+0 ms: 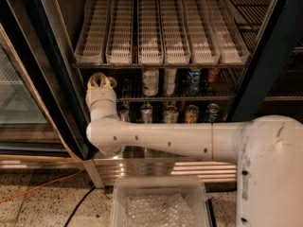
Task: Pick redbull can from middle shelf of fridge
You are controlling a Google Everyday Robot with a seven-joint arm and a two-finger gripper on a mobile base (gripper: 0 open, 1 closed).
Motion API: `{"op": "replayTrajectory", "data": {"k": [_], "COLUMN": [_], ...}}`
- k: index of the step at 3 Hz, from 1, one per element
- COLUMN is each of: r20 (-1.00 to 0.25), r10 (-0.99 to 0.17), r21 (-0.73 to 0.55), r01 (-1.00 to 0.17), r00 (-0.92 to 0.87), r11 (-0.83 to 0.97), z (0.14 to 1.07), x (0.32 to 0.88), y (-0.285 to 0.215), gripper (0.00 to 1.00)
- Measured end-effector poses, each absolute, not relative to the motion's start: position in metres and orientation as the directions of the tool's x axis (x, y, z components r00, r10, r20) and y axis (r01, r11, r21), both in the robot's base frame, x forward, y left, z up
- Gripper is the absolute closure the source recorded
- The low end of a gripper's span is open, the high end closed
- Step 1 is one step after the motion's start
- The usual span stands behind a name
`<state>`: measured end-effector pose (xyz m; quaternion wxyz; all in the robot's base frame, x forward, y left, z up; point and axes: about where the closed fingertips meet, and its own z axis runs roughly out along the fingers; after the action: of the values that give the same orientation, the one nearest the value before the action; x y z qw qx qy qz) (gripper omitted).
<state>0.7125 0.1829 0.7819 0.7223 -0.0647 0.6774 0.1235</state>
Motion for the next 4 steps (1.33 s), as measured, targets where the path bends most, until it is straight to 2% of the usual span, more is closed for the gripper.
{"op": "replayTrajectory", "data": {"k": [2, 4], "r20": [-0.978, -0.980], "r10": [0.205, 0.175], "r21": [0.207, 0.197], "r01": [-0.336, -0.403], "r00": [-0.042, -0.092], "r11": [0.919, 0.894], "z": [0.773, 0.766], "x": [0.657, 0.606], "y": [0.165, 0.113], "gripper": [1.00, 1.00]}}
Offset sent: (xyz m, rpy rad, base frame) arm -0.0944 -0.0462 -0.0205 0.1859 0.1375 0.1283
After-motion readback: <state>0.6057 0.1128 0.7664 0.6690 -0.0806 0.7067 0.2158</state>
